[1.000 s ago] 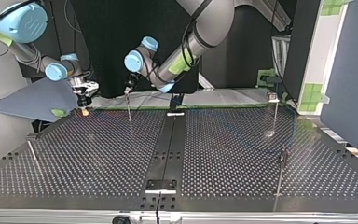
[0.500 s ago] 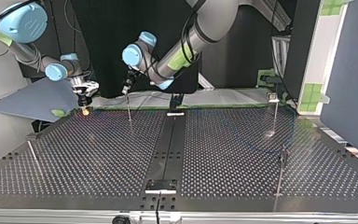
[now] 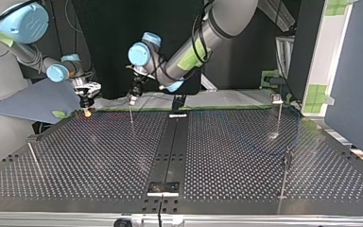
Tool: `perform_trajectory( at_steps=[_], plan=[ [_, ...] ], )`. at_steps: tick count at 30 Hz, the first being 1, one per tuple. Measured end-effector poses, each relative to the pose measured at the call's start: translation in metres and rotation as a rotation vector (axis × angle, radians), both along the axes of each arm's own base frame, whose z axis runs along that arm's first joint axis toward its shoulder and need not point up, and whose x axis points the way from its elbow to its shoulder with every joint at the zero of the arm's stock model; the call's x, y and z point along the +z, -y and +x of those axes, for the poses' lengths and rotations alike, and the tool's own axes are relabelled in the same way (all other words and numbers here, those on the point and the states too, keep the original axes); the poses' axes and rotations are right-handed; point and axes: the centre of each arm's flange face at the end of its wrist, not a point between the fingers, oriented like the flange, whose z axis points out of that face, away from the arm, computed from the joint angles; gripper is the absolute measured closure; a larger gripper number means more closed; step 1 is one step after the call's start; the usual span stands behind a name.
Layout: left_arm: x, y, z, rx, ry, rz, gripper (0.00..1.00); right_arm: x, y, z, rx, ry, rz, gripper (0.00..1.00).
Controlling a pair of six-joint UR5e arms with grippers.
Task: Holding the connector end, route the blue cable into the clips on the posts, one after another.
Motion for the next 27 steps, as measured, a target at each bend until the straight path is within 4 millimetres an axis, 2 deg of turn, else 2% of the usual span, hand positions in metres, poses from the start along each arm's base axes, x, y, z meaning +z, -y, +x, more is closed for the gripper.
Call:
perform_trajectory(
  at_steps=[7,18,27],
  plan=[
    [0.023,-0.024,-0.009,0.079,-0.032,-0.039,0.0,-0.001,-0.001,0.001,-0.003,0.0,0.002,1.0],
    [0.051,-0.055,-0.034,0.111,-0.078,0.004,0.0,-0.003,-0.002,-0.001,-0.018,-0.002,0.014,1.0],
    [0.074,-0.074,-0.055,0.112,-0.088,-0.014,0.0,-0.013,-0.015,-0.002,-0.021,-0.044,0.041,1.0]
  ],
)
